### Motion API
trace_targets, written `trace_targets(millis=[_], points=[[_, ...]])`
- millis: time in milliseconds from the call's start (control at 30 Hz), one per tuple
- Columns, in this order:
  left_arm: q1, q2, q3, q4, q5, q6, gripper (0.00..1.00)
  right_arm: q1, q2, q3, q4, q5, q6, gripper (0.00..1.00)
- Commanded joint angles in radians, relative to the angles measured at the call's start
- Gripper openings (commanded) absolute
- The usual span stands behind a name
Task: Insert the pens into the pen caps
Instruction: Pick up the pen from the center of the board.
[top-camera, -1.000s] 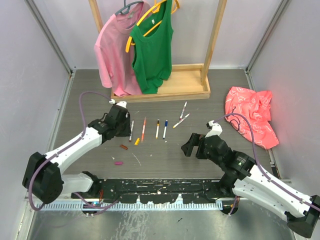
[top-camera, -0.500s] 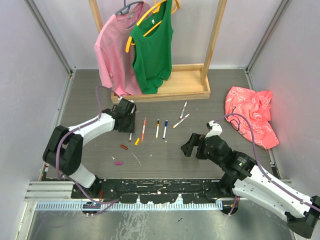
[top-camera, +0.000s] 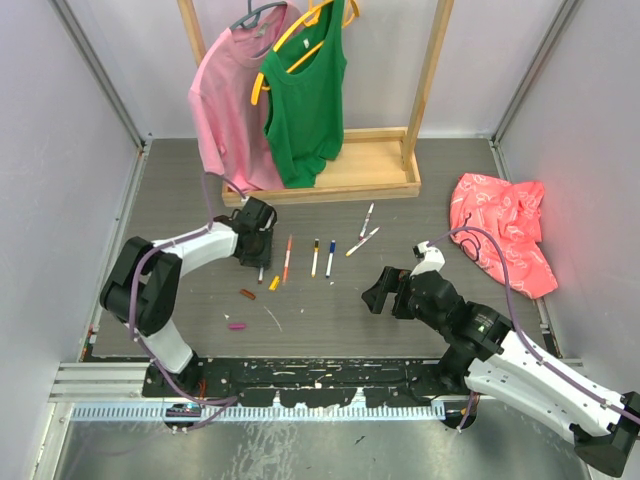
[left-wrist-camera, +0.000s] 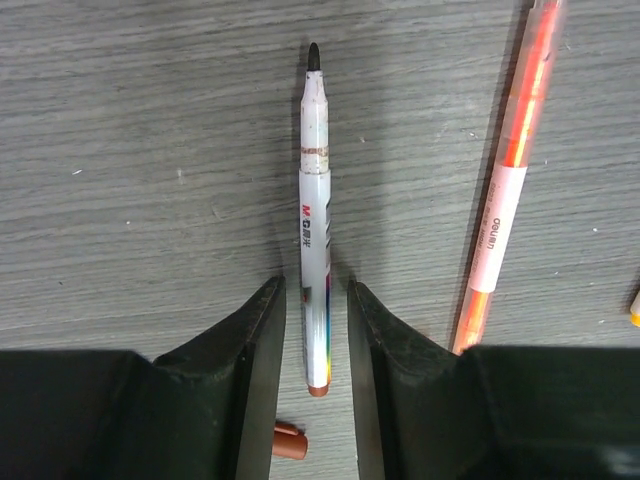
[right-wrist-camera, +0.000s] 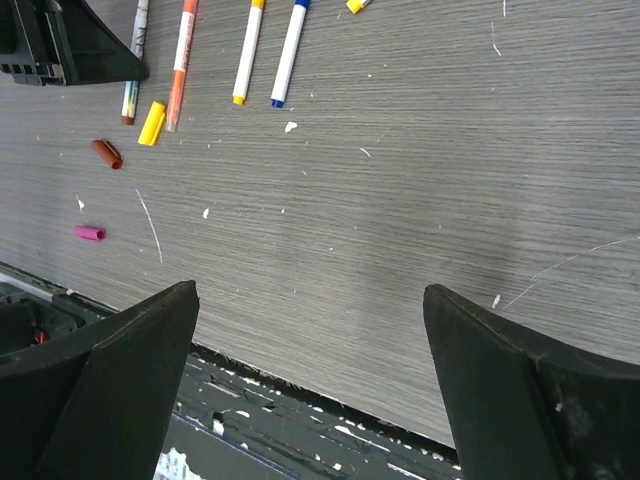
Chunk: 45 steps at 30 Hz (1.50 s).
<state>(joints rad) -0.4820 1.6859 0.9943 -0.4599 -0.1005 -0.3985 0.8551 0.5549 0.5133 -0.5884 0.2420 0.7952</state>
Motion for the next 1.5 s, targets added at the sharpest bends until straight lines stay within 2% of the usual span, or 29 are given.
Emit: trace_targets(millis=[0, 167, 300, 467, 667, 867, 1133, 1300, 1467], points=[[0.008, 0.019, 0.028, 0.036, 0.019, 0.016, 0.31, -0.002, 0.002, 0.011, 0.020, 0.000, -0.008, 0.99], [0.008, 0.013, 0.019, 0.040, 0.017, 0.016, 0.18, -0.002, 0.002, 0.018, 0.021, 0.000, -0.008, 0.99], [0.008, -0.046, 0.010, 0.035, 0.009, 0.020, 0.13, -0.002, 0.002, 0.030, 0.021, 0.010, -0.007, 0.99], [0.008, -0.202, -0.003, 0.033, 0.024, 0.054, 0.11, -0.002, 0.004, 0.058, 0.019, 0.033, -0.001, 0.99], [-0.011, -0.480, -0.031, 0.029, 0.177, 0.066, 0.09, -0.002, -0.047, 0.062, 0.046, 0.102, 0.072, 0.99], [-0.110, -0.686, -0.073, -0.014, 0.167, 0.010, 0.09, -0.002, -0.092, 0.027, 0.213, 0.085, 0.114, 0.98], [-0.259, -0.875, -0.174, -0.010, 0.145, -0.151, 0.08, -0.002, -0.027, -0.012, 0.476, -0.044, 0.146, 0.93], [-0.345, -0.917, -0.230, 0.035, 0.114, -0.217, 0.08, -0.002, 0.069, -0.020, 0.599, -0.125, 0.189, 0.86], [-0.423, -0.883, -0.257, 0.097, 0.097, -0.258, 0.08, -0.002, 0.176, -0.038, 0.743, -0.213, 0.243, 0.79]])
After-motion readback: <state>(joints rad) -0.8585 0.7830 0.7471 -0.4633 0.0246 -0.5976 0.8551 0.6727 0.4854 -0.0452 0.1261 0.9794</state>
